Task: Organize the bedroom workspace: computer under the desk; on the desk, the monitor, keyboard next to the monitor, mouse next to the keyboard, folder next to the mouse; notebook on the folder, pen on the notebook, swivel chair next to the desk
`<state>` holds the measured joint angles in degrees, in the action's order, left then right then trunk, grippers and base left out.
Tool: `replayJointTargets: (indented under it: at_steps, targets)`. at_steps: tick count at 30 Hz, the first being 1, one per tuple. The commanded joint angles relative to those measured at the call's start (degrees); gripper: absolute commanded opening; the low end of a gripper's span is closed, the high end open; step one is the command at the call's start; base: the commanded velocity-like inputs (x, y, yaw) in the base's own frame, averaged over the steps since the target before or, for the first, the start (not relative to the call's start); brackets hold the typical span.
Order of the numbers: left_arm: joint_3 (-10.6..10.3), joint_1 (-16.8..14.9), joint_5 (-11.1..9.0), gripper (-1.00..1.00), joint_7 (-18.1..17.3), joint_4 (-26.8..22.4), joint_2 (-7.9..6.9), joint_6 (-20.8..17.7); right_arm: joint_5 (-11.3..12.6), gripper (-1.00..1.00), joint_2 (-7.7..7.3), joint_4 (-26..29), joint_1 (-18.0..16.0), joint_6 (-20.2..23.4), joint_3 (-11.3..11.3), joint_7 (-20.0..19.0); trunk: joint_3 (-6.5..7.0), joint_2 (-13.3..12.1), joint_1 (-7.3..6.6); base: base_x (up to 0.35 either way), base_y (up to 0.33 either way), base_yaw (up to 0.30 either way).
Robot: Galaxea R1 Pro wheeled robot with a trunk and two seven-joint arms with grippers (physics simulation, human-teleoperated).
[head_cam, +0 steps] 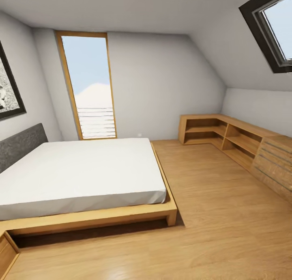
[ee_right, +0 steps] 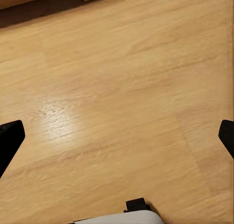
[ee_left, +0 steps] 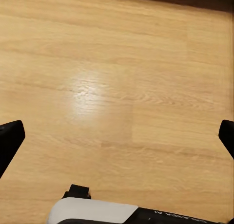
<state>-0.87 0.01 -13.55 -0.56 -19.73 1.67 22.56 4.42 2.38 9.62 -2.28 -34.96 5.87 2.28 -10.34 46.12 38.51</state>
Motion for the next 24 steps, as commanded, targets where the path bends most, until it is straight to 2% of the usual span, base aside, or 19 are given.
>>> replayJointTargets:
  at_steps: [1, 7, 14, 20, 24]
  targets:
    - [-0.10, 0.00, -0.42, 1.00, -0.06, -0.04, 0.00, 0.12, 0.23, 1.00, 0.02, -0.04, -0.03, -0.18, 0.22, -0.13, -0.08, 0.06, 0.01, 0.054, 0.027, -0.259]
    - [-0.10, 0.00, -0.41, 1.00, -0.06, -0.04, 0.00, 0.12, 0.29, 1.00, -0.05, -0.04, -0.04, -0.12, 0.38, -0.06, -0.08, 0.06, 0.01, 0.179, 0.131, -0.260]
    - [-0.10, 0.01, -0.42, 1.00, -0.06, -0.04, 0.04, 0.07, 0.32, 1.00, -0.12, -0.04, -0.07, -0.11, 0.45, -0.01, -0.08, 0.06, 0.01, 0.211, 0.233, -0.260]
    - [-0.10, 0.02, -0.40, 1.00, -0.06, -0.04, 0.04, 0.06, 0.32, 1.00, -0.18, -0.04, -0.06, -0.06, 0.50, 0.00, -0.08, 0.06, 0.01, 0.003, 0.283, -0.260]
    - [-0.05, 0.00, -0.41, 1.00, -0.06, -0.04, -0.01, 0.10, 0.38, 1.00, -0.25, -0.04, -0.08, -0.03, 0.75, 0.00, -0.08, 0.06, 0.01, -0.006, 0.098, -0.260]
